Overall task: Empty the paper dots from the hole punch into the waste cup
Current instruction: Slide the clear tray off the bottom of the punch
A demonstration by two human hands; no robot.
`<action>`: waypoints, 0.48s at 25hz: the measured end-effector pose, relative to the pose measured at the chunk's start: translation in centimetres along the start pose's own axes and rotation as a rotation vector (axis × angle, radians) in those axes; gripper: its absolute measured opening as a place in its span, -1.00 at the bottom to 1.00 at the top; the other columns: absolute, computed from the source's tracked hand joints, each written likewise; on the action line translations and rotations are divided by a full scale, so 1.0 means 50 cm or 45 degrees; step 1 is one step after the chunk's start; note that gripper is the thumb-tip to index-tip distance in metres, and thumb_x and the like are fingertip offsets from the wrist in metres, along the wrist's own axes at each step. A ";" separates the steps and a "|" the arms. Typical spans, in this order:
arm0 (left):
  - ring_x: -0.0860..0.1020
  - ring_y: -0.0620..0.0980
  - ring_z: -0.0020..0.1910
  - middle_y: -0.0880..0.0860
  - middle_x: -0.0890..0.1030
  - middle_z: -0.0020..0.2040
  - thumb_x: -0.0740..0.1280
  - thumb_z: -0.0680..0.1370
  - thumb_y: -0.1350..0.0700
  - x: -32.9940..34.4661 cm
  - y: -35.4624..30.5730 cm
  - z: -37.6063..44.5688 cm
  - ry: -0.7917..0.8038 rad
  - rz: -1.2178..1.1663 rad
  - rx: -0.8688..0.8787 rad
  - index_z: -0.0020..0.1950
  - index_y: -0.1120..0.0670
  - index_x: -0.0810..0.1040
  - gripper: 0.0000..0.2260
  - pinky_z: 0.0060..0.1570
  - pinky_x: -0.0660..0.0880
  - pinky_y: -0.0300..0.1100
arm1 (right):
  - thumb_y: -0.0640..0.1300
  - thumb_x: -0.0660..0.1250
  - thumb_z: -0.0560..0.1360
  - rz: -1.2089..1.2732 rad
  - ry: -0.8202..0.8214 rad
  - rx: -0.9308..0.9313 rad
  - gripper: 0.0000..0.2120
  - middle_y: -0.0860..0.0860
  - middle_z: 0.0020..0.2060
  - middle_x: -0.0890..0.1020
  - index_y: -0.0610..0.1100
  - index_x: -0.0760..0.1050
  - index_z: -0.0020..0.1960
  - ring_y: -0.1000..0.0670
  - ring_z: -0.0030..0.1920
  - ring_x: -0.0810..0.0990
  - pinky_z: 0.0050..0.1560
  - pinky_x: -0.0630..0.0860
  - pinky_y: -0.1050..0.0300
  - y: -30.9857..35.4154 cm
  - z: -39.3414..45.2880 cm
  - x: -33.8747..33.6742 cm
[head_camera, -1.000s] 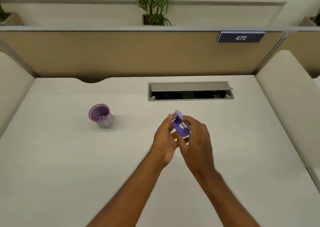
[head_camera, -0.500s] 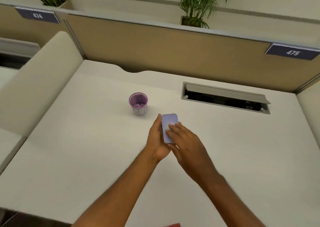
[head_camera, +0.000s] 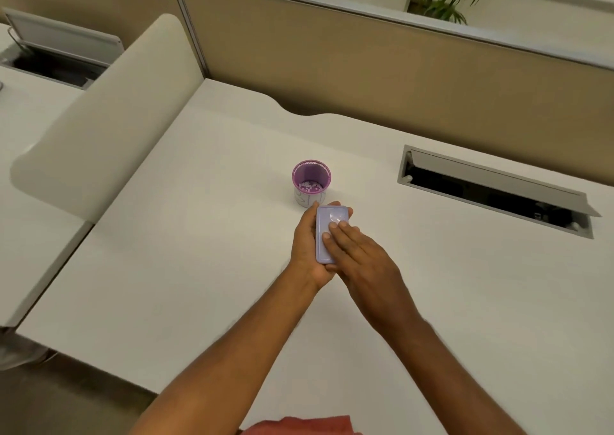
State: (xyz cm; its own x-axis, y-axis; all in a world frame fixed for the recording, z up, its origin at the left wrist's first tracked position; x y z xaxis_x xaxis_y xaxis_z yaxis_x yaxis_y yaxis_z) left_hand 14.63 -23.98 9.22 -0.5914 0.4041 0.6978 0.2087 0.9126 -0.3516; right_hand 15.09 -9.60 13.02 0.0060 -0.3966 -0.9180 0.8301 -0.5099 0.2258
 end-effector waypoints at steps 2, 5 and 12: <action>0.71 0.07 -0.25 0.14 0.75 -0.03 0.11 0.67 -0.21 -0.012 -0.008 0.011 0.008 -0.054 -0.014 0.20 0.13 0.58 -0.53 -0.22 0.71 -0.08 | -0.31 0.51 0.47 0.042 0.008 0.022 -0.41 -0.11 0.46 0.48 -0.18 0.46 0.46 -0.10 0.49 0.41 0.46 0.34 0.06 0.002 0.008 0.018; 0.71 0.08 -0.27 0.14 0.75 -0.07 0.06 0.68 -0.21 -0.022 -0.018 0.023 0.005 -0.091 -0.046 0.20 0.12 0.55 -0.53 -0.23 0.71 -0.09 | -0.33 0.50 0.49 0.087 0.024 0.050 -0.42 -0.08 0.48 0.46 -0.14 0.46 0.47 -0.07 0.52 0.38 0.48 0.31 0.11 0.000 0.016 0.040; 0.72 0.06 -0.28 0.14 0.71 -0.04 -0.02 0.67 -0.24 -0.024 -0.029 0.044 -0.069 -0.051 -0.122 0.44 0.14 0.36 -0.44 -0.30 0.69 -0.13 | -0.32 0.45 0.52 0.137 0.017 0.116 -0.44 -0.05 0.49 0.42 -0.13 0.42 0.49 -0.07 0.54 0.34 0.59 0.08 0.25 -0.004 0.022 0.085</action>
State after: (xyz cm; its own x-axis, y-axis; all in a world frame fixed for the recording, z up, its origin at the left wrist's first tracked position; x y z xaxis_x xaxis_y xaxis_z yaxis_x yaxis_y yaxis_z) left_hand 13.33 -25.93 7.53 -0.6417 0.3656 0.6742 0.2562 0.9308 -0.2608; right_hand 14.33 -12.03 9.45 0.1003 -0.4427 -0.8911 0.7703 -0.5322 0.3511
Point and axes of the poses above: each hand's wrist, its own z-axis towards the middle knuckle, its own x-axis out of the palm, y = z × x, the point moved 1 cm from there along z, towards the middle knuckle
